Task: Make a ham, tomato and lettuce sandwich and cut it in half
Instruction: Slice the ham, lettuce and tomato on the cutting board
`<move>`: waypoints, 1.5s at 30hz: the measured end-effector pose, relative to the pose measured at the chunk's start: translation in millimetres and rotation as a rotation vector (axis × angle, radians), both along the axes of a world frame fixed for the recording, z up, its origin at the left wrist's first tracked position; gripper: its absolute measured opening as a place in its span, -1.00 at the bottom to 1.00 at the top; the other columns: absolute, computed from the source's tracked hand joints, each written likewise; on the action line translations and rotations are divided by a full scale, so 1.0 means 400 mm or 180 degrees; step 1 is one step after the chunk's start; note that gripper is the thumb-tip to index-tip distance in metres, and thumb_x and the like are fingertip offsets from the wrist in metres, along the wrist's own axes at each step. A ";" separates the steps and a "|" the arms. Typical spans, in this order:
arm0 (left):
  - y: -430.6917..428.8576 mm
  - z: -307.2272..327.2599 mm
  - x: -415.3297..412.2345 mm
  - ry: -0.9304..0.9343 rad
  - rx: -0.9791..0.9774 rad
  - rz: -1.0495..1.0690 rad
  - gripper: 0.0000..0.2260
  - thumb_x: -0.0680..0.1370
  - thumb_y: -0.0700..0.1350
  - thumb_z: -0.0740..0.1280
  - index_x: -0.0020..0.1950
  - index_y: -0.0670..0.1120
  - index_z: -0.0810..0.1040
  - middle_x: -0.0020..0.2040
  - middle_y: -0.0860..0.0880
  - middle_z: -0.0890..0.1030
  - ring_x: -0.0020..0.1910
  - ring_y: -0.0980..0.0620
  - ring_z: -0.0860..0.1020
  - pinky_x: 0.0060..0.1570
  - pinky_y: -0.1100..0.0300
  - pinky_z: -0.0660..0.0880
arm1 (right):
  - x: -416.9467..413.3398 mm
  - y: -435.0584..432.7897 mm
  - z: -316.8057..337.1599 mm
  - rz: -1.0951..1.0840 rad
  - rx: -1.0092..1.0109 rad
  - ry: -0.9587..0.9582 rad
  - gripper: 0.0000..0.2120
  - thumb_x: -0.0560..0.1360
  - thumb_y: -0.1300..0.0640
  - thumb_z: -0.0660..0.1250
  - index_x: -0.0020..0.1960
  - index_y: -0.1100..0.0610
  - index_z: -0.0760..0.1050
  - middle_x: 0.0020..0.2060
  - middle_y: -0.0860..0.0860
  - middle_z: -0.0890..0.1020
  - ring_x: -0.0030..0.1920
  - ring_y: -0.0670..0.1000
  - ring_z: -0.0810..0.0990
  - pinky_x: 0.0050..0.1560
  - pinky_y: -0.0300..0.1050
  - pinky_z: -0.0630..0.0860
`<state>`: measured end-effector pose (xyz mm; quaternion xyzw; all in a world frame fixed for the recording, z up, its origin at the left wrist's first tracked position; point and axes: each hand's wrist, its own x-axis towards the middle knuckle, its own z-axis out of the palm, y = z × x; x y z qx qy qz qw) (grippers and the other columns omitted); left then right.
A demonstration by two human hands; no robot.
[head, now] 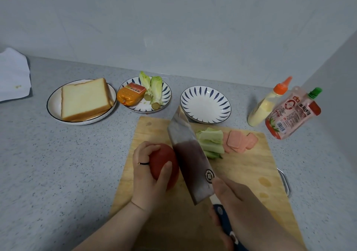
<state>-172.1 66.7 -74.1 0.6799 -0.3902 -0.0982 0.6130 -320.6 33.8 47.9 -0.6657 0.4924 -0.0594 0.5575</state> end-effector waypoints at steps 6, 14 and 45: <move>-0.005 0.000 0.002 -0.0021 -0.0073 0.0030 -0.71 0.34 0.09 0.20 0.03 0.12 0.30 0.09 0.18 0.31 0.09 0.20 0.33 0.02 0.32 0.27 | 0.019 0.016 -0.006 -0.0006 -0.0096 0.0035 -0.63 0.58 0.02 0.00 -0.37 -0.03 0.35 -0.60 0.00 0.42 -0.73 -0.12 0.31 -0.64 -0.40 0.18; -0.005 0.003 0.002 -0.0064 -0.0107 0.0031 -0.67 0.34 0.07 0.21 0.05 -0.03 0.35 0.04 0.05 0.36 0.07 0.14 0.36 0.01 0.29 0.29 | 0.023 0.026 -0.001 -0.0211 -0.0059 -0.0015 -0.57 0.56 0.00 0.02 -0.46 -0.16 0.40 -0.64 -0.03 0.41 -0.69 -0.10 0.30 -0.65 -0.33 0.21; -0.009 -0.005 0.008 -0.0146 -0.0202 -0.0028 -0.70 0.36 0.04 0.22 0.05 -0.01 0.33 0.09 0.11 0.33 0.09 0.13 0.35 0.02 0.27 0.30 | 0.033 0.026 0.015 -0.0105 -0.0102 0.0195 -0.59 0.54 -0.04 0.00 -0.41 -0.17 0.42 -0.66 -0.09 0.43 -0.65 -0.17 0.35 -0.60 -0.37 0.24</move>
